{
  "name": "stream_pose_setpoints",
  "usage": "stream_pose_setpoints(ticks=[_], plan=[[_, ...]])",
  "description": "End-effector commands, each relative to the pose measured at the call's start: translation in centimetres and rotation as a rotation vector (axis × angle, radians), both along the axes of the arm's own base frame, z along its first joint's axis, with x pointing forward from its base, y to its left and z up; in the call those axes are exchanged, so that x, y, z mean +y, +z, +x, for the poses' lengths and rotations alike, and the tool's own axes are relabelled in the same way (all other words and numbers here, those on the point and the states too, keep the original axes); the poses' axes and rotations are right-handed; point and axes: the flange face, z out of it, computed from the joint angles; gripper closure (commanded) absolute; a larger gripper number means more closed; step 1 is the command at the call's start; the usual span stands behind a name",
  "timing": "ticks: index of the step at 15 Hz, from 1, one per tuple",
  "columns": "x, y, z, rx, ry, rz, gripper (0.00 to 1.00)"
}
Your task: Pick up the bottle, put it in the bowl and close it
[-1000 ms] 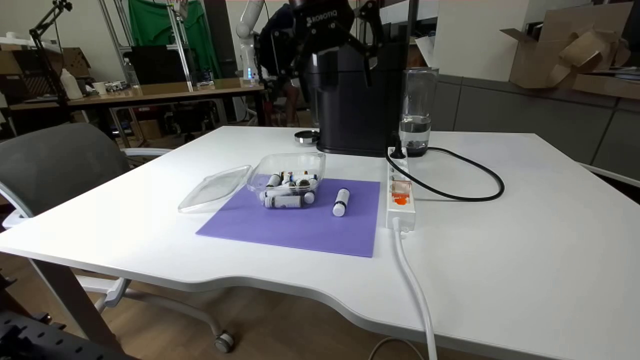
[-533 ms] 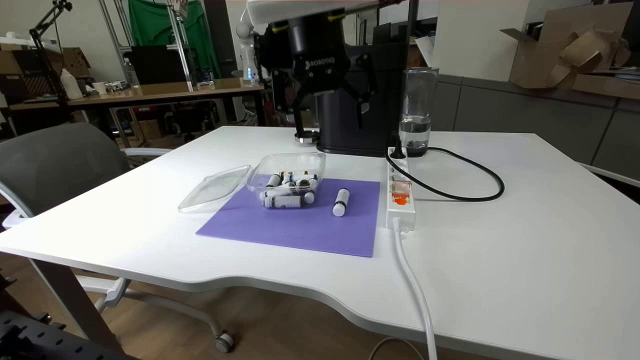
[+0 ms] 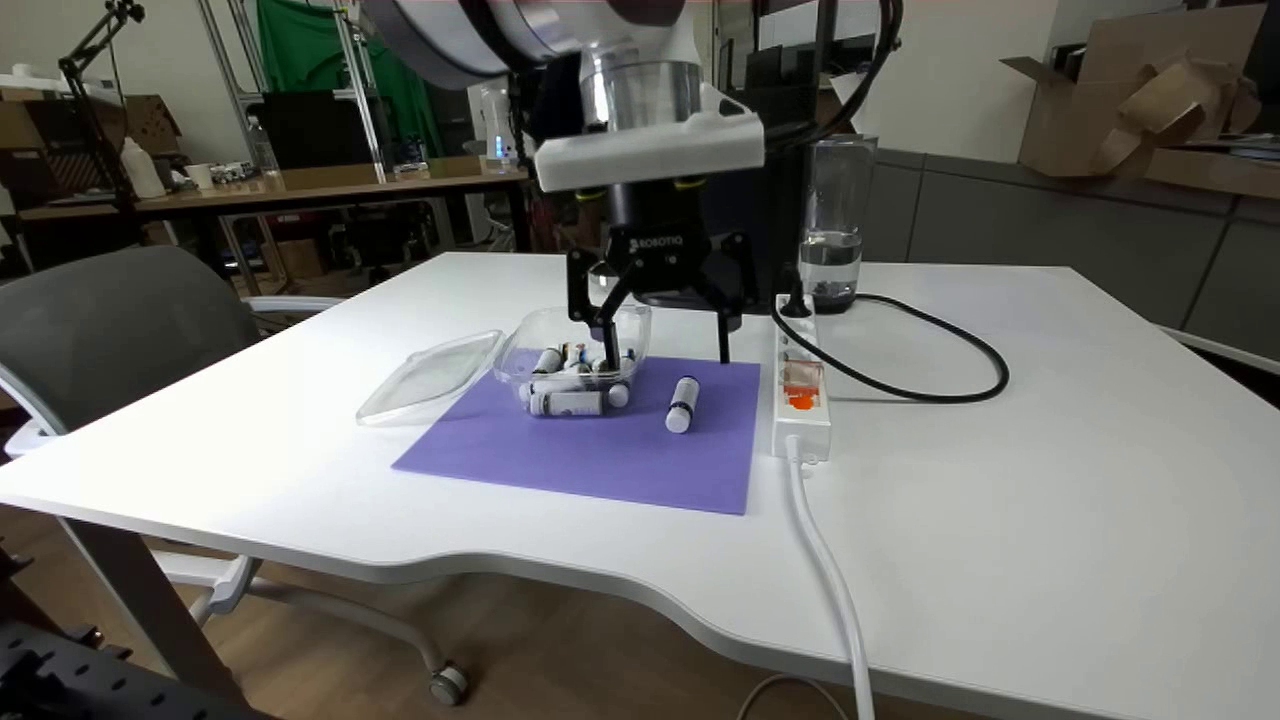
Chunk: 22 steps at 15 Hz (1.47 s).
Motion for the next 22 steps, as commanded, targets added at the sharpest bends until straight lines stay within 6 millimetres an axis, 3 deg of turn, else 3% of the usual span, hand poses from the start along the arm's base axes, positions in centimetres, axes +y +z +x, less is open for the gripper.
stream_pose_setpoints(ticks=[1,8,13,14,22], plan=[[-1.3,-2.3,1.8,0.020,-0.031,-0.005,0.00],[-2.1,-5.2,3.8,0.041,-0.032,-0.005,0.00],[-1.4,-6.3,5.2,0.039,-0.012,0.000,0.00],[-1.2,-6.4,5.4,0.038,-0.010,0.002,0.18],[-0.7,-6.1,6.2,0.023,0.005,0.007,0.75]])
